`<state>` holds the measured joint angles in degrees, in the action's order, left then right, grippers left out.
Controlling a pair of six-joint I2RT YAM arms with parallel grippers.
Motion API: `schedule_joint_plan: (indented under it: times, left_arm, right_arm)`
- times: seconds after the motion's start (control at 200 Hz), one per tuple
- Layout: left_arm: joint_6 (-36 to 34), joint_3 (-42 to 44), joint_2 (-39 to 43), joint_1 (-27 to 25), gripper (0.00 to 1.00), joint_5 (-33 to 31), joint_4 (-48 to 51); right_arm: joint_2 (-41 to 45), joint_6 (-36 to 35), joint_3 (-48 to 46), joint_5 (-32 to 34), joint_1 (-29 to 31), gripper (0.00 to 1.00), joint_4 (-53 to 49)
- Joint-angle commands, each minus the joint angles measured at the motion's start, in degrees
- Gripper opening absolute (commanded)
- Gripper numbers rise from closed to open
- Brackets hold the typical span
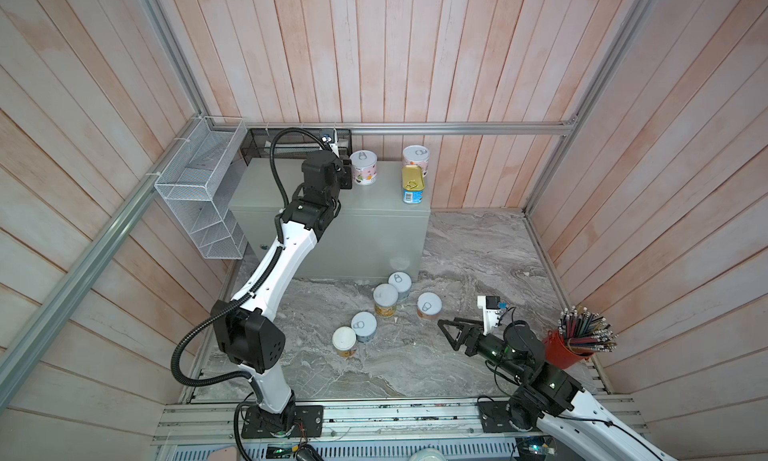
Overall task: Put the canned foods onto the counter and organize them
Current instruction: 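Raise the open left gripper away from the placed pink can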
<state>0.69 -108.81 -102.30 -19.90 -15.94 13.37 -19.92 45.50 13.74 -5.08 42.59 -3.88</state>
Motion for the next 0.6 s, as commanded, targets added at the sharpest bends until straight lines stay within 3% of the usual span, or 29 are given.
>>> schedule_joint_plan:
  times: [0.0,0.595]
  left_arm:
    - [2.2,-3.0,-1.5,0.2,0.56,3.7,2.9]
    - [6.3,-9.6,-8.2,0.2,0.57,13.4,6.0]
  right_arm:
    - [1.3,0.5,-0.9,1.1,0.0,0.92,-1.2]
    - [-1.6,-0.2,-0.1,1.0,0.1,0.92,0.2]
